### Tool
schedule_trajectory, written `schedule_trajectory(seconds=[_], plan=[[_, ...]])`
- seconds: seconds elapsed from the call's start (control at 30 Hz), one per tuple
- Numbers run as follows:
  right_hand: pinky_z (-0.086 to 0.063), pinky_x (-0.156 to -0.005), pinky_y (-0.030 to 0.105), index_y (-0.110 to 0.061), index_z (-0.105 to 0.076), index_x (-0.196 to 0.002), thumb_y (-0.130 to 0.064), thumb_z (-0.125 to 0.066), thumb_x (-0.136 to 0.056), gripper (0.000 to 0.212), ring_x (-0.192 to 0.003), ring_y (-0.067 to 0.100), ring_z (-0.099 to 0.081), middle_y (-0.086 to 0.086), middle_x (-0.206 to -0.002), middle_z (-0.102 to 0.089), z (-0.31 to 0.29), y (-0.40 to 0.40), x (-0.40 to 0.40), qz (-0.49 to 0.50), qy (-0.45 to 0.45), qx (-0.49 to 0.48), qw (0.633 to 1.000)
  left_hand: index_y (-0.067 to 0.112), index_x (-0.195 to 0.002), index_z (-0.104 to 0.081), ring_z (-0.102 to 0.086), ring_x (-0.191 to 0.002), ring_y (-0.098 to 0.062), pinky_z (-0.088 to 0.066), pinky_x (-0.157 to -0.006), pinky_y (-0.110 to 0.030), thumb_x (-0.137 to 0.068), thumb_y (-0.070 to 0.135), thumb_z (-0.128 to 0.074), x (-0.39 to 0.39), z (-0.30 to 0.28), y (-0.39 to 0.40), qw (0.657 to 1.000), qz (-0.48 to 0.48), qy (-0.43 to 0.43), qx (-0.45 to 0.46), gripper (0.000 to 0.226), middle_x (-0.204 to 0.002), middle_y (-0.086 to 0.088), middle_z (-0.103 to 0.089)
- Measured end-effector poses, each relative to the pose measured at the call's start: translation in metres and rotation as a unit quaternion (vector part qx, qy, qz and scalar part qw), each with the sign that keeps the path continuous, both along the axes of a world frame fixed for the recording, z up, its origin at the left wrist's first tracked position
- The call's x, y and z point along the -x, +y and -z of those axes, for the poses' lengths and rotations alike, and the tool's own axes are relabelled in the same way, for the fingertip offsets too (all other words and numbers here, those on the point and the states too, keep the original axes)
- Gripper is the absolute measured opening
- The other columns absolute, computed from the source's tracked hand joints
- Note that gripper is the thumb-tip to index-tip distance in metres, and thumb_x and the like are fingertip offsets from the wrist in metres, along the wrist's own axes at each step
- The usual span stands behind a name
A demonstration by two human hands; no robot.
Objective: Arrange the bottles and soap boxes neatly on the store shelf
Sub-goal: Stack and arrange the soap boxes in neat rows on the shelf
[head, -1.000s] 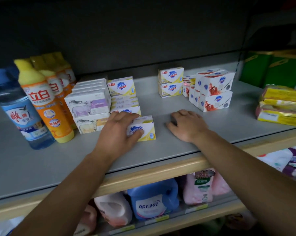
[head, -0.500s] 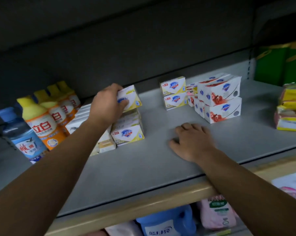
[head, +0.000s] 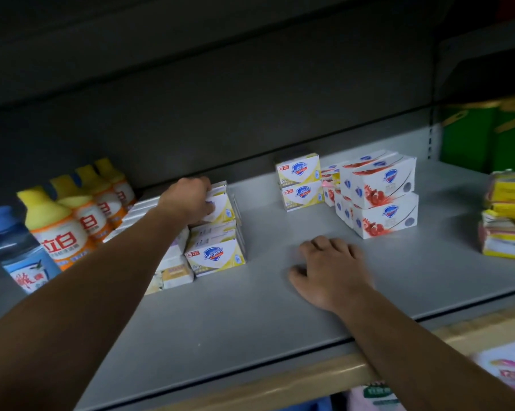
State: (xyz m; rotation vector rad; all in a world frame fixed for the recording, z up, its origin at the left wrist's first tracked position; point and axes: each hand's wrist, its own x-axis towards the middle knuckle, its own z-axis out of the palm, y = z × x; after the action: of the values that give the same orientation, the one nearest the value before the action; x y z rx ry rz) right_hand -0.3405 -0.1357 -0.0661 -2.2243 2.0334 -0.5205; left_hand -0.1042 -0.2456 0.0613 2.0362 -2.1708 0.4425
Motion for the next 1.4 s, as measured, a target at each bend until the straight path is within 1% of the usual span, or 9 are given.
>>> schedule_trajectory(seconds=[0.13,0.3,0.43,0.67,0.83,1.07,1.27,1.33,1.4], plan=[[-0.025,-0.106,0.041,-0.027,-0.045,-0.135,-0.053,-0.034,-0.090,0.053,-0.131,0.023,-0.036,-0.004,-0.137,-0.045,0.000,0.000,0.000,0.001,0.003,0.002,1.000,0.026,-0.128,-0.051,-0.059,-0.106,-0.032,-0.051,-0.089,-0.041,-0.081,0.037,-0.068,-0.004,0.000,-0.001,1.000,0.008,-0.009,0.004,0.051,-0.120,-0.008,-0.062],[-0.027,-0.104,0.040,-0.030,-0.045,-0.134,-0.056,-0.032,-0.089,0.054,-0.130,0.022,-0.037,-0.006,-0.138,-0.045,0.000,0.000,-0.001,0.005,0.014,0.002,1.000,0.031,-0.118,-0.061,-0.060,-0.099,-0.026,-0.049,-0.081,-0.034,-0.078,0.046,-0.070,-0.008,-0.004,-0.002,1.000,-0.005,-0.005,0.005,0.043,-0.112,-0.002,-0.065],[-0.026,-0.104,0.040,-0.030,-0.045,-0.134,-0.056,-0.032,-0.089,0.054,-0.130,0.023,-0.037,-0.005,-0.138,-0.044,-0.001,0.000,0.000,0.005,0.014,-0.003,1.000,0.029,-0.116,-0.061,-0.061,-0.095,-0.026,-0.051,-0.082,-0.037,-0.079,0.049,-0.069,-0.004,-0.004,0.001,1.000,0.009,0.003,0.013,0.042,-0.107,-0.002,-0.065],[-0.027,-0.108,0.041,-0.028,-0.047,-0.134,-0.053,-0.034,-0.090,0.052,-0.130,0.024,-0.037,-0.003,-0.137,-0.045,-0.005,0.004,-0.002,0.004,0.013,-0.008,1.000,0.020,-0.126,-0.060,-0.061,-0.110,-0.026,-0.048,-0.094,-0.035,-0.082,0.037,-0.067,0.050,0.005,0.004,0.966,0.163,0.171,0.110,0.048,-0.120,-0.007,-0.066],[-0.026,-0.111,0.042,-0.026,-0.047,-0.136,-0.052,-0.036,-0.091,0.054,-0.130,0.026,-0.037,-0.001,-0.139,-0.045,-0.005,0.005,-0.002,0.003,0.013,-0.003,1.000,0.016,-0.132,-0.055,-0.058,-0.116,-0.025,-0.045,-0.099,-0.033,-0.084,0.033,-0.068,0.104,0.024,-0.028,0.946,0.182,0.256,0.084,0.053,-0.127,-0.008,-0.062],[-0.023,-0.111,0.043,-0.026,-0.048,-0.133,-0.056,-0.036,-0.088,0.055,-0.129,0.026,-0.037,-0.002,-0.136,-0.046,-0.001,0.003,-0.003,0.010,0.019,0.014,1.000,0.018,-0.142,-0.044,-0.047,-0.120,-0.037,-0.039,-0.101,-0.040,-0.086,0.037,-0.067,0.141,0.051,-0.089,0.970,0.117,0.211,0.043,0.063,-0.132,-0.019,-0.049],[-0.021,-0.111,0.043,-0.027,-0.048,-0.132,-0.059,-0.034,-0.086,0.057,-0.130,0.026,-0.034,-0.001,-0.136,-0.046,0.002,0.001,-0.001,0.010,0.023,0.024,0.999,0.018,-0.127,-0.053,-0.051,-0.110,-0.037,-0.040,-0.093,-0.042,-0.085,0.034,-0.068,0.152,0.059,-0.094,0.975,0.105,0.125,0.153,0.047,-0.120,-0.016,-0.058],[-0.022,-0.110,0.043,-0.027,-0.048,-0.132,-0.059,-0.034,-0.086,0.057,-0.129,0.027,-0.036,-0.002,-0.136,-0.046,0.001,0.001,-0.001,0.012,0.024,0.019,0.999,0.021,-0.125,-0.053,-0.053,-0.109,-0.037,-0.040,-0.092,-0.042,-0.083,0.029,-0.068,0.152,0.053,-0.083,0.969,0.122,0.142,0.162,0.045,-0.118,-0.015,-0.060],[-0.023,-0.110,0.042,-0.028,-0.048,-0.131,-0.058,-0.034,-0.085,0.057,-0.128,0.026,-0.037,-0.002,-0.135,-0.046,0.000,0.001,-0.001,0.013,0.021,0.016,1.000,0.021,-0.122,-0.054,-0.056,-0.107,-0.036,-0.043,-0.089,-0.042,-0.081,0.025,-0.070,0.150,0.045,-0.064,0.953,0.148,0.210,0.159,0.044,-0.116,-0.013,-0.061]])
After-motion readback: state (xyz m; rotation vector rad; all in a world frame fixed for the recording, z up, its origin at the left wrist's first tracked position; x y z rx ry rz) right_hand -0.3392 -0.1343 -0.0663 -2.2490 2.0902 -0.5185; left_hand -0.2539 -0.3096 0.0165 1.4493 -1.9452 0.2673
